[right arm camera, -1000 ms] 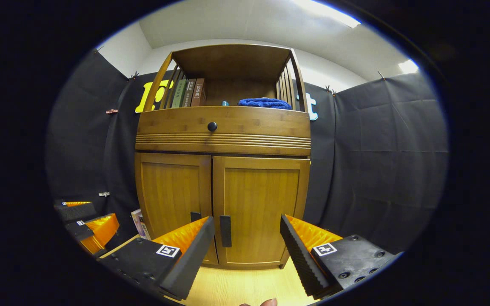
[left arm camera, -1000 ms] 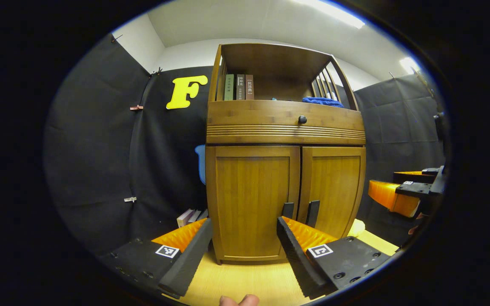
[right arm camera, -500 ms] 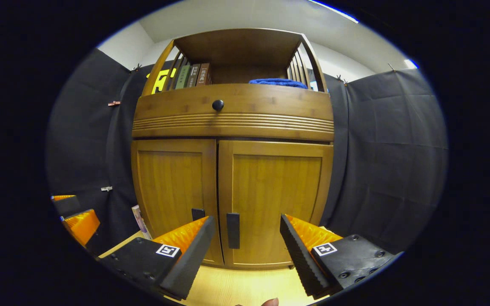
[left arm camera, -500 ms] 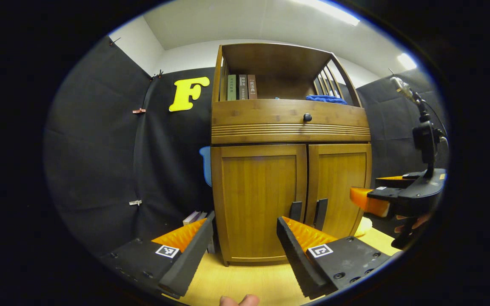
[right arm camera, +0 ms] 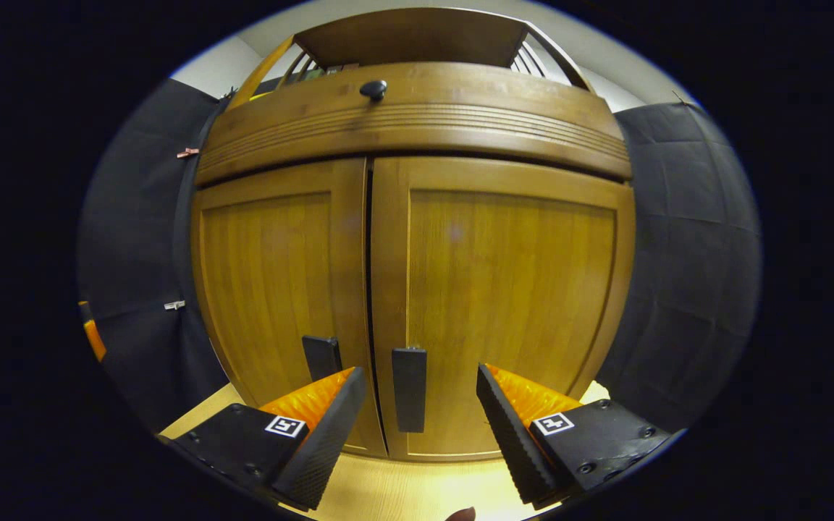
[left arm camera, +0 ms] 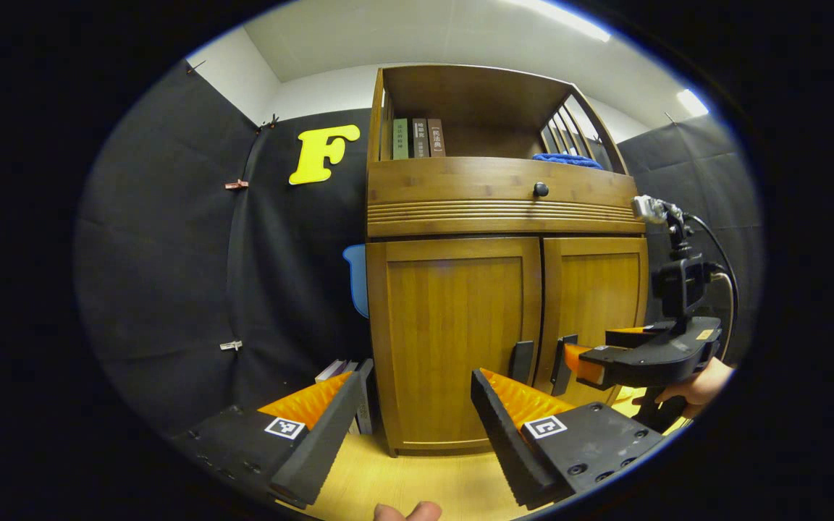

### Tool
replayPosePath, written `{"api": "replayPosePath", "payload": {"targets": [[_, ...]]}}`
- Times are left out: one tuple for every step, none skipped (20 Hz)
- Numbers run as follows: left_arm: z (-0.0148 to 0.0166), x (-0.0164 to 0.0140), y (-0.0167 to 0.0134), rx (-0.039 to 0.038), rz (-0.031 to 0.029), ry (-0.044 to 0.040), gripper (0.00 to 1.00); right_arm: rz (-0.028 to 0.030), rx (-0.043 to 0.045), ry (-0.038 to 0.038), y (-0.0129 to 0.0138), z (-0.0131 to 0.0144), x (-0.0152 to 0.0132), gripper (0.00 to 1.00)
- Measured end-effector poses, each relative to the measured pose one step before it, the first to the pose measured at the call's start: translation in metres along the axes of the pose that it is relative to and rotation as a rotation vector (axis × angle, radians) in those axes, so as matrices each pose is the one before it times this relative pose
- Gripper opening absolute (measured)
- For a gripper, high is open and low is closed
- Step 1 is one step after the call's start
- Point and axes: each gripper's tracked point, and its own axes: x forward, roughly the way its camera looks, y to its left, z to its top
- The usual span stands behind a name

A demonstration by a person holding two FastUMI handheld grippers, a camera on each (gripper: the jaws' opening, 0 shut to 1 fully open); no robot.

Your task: Open the right door of the double-door shoe cabinet with the right hand, and open the left door with the left hand.

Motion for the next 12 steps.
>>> {"api": "replayPosePath", "payload": {"targets": [[-0.00157, 0.00279, 0.00247, -0.00011, 0.0001, 0.00101, 0.92, -0.0066, 0.00277, 0.01141, 0.0, -0.0073, 0.0089, 0.98], [-0.00176, 0.0033, 0.00284, -0.00015, 0.00059, 0.00334, 0.94, -0.00175, 0.00253, 0.02208, 0.00104, -0.0083, 0.01007, 0.96], [-0.00211, 0.00411, 0.00347, 0.00029, 0.00075, 0.00217, 0.94, -0.00464, 0.00615, 0.01536, 0.00086, -0.00772, 0.00885, 0.94], [-0.00013, 0.0023, 0.00291, 0.00044, 0.00178, 0.00185, 0.94, -0.0024, 0.00949, 0.00776, -0.00347, -0.00137, 0.0067, 0.86], [-0.00213, 0.00278, 0.00323, 0.00033, 0.00222, 0.00239, 0.94, -0.00518, 0.01256, 0.01592, 0.00017, -0.00181, 0.00879, 0.84], [-0.00275, 0.00249, 0.00343, -0.00015, 0.00248, 0.00348, 0.92, -0.00868, 0.01099, 0.01751, 0.00071, -0.00589, 0.00651, 0.72], [-0.00149, 0.00281, 0.00221, -0.00031, 0.00096, 0.00531, 0.92, 0.00704, 0.01822, 0.01419, 0.00212, -0.00268, 0.00372, 0.59], [-0.00308, 0.00137, 0.00058, 0.00011, 0.00075, 0.00541, 0.92, -0.00366, 0.01347, 0.01503, 0.00146, -0.00563, 0.00889, 0.46], [-0.00181, 0.00221, 0.00233, -0.00023, 0.00334, 0.00603, 0.92, -0.00749, 0.00273, -0.00068, -0.00116, -0.00104, 0.00617, 0.39], [-0.00133, 0.00211, 0.00209, -0.00279, 0.00302, 0.00645, 0.92, -0.00197, -0.00274, -0.00294, 0.00029, 0.00041, -0.00613, 0.39], [-0.00348, 0.00161, 0.00285, -0.00504, 0.00206, 0.00578, 0.92, 0.00071, -0.00763, -0.00918, 0.00042, 0.00127, -0.00209, 0.39], [-0.00041, 0.00136, 0.00136, -0.00618, 0.00116, 0.00386, 0.94, -0.00174, -0.01595, -0.00553, -0.00041, 0.00158, 0.00031, 0.34]]}}
